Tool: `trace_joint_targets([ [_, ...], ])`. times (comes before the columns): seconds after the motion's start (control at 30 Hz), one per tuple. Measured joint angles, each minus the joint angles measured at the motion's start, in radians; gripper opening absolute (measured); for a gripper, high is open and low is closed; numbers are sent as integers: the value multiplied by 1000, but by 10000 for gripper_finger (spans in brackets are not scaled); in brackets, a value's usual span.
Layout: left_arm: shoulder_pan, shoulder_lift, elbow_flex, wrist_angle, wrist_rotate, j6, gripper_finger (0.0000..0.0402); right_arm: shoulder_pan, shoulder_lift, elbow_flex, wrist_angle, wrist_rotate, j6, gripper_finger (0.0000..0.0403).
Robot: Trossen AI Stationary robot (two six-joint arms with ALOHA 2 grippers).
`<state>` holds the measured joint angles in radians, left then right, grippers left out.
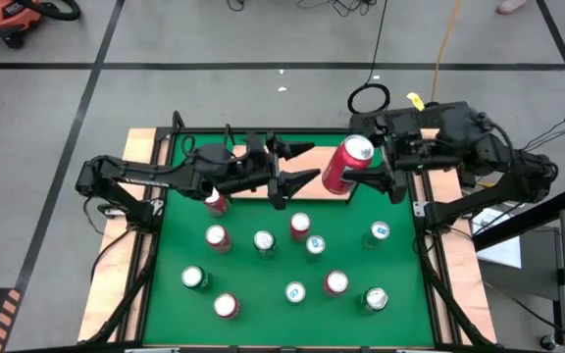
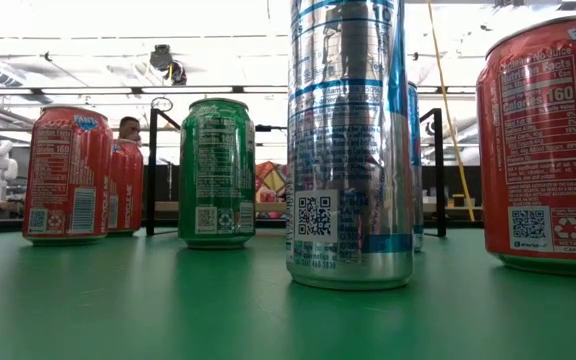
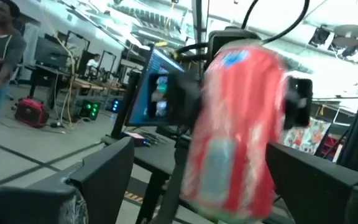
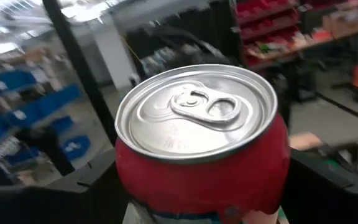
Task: Place canned beverage on shelf
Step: Put the red soda can on the shelf
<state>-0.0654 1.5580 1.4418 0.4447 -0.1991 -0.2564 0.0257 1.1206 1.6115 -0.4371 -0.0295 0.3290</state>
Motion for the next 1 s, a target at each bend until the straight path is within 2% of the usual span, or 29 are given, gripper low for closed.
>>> trace_joint_targets([
  [0.2, 0, 0, 0, -11, 27, 26, 364, 0, 11, 0, -59, 15, -8, 308],
  [0.37, -2, 1, 0, -85, 24, 2, 364, 0, 47, 0, -54, 59, -38, 308],
  [0.77, 1, 1, 0, -251, 17, 10, 364, -19, 125, 0, -46, 80, -1, 308],
  [1.0, 1, 1, 0, -286, 15, 12, 363, -19, 139, 0, -17, 79, 14, 309],
])
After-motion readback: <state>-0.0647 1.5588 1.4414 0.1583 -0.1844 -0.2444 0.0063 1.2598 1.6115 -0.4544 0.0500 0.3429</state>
